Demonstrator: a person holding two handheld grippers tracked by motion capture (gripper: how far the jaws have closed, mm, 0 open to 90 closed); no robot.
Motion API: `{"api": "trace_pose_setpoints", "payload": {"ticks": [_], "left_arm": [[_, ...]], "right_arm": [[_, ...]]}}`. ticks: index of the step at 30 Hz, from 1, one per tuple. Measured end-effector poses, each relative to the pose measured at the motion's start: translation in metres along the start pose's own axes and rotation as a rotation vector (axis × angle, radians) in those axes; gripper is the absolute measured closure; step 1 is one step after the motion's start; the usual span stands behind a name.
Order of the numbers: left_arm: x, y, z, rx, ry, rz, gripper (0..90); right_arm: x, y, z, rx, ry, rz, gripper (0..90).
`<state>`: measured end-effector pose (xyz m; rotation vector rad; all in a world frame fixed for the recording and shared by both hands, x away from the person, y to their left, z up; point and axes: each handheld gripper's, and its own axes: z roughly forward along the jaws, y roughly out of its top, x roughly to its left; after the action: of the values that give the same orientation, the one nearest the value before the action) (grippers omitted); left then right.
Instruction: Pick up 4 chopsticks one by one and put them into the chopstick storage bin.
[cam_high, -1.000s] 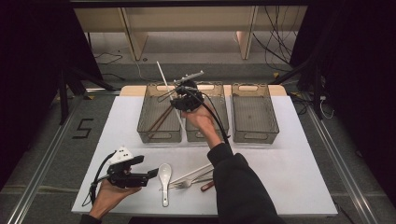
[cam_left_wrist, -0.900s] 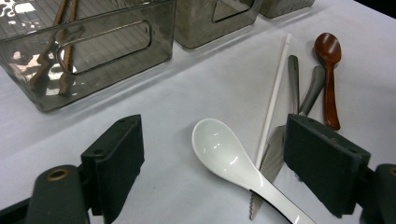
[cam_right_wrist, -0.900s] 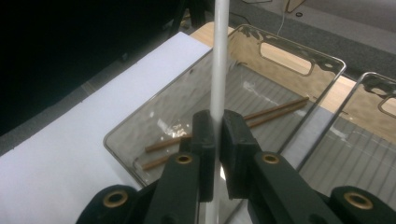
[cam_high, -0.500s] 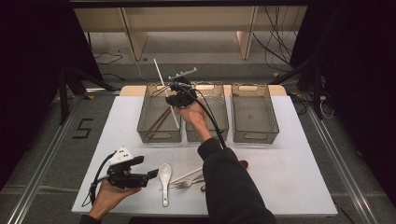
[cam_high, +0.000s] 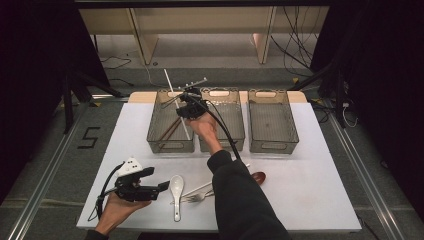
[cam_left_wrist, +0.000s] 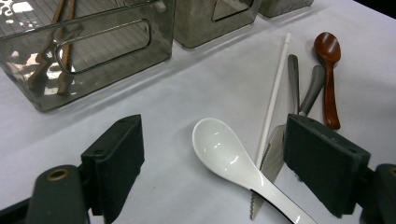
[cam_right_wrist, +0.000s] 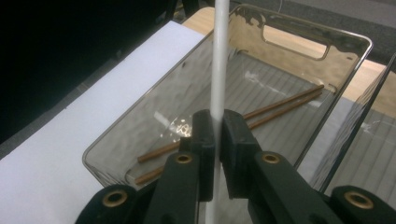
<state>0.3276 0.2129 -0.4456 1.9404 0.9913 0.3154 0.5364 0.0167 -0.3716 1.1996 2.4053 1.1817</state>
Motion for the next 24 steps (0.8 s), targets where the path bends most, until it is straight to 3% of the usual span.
{"api": "trace_pose_setpoints", "payload": {"ticks": [5, 7, 12, 18, 24], "left_arm": [[0.0, 0.0, 0.001, 0.006, -0.001, 0.002, 20.1], [0.0, 0.0, 0.001, 0.006, -0.001, -0.001, 20.1], [0.0, 0.0, 0.001, 0.003, 0.002, -0.006, 20.1], [0.0, 0.0, 0.001, 0.015, 0.008, -0.005, 20.1], [0.0, 0.003, 0.004, 0.037, 0.007, -0.014, 20.1]], "right_arm": [[-0.001, -0.006, 0.007, 0.02, -0.004, 0.013, 83.0], [-0.003, -0.008, 0.009, 0.03, 0.003, 0.028, 77.1], [-0.006, -0.011, 0.007, 0.037, 0.007, 0.032, 72.0], [-0.013, -0.012, -0.013, 0.004, 0.021, 0.016, 60.7], [-0.023, -0.025, -0.045, -0.025, 0.034, -0.02, 49.8]]}}
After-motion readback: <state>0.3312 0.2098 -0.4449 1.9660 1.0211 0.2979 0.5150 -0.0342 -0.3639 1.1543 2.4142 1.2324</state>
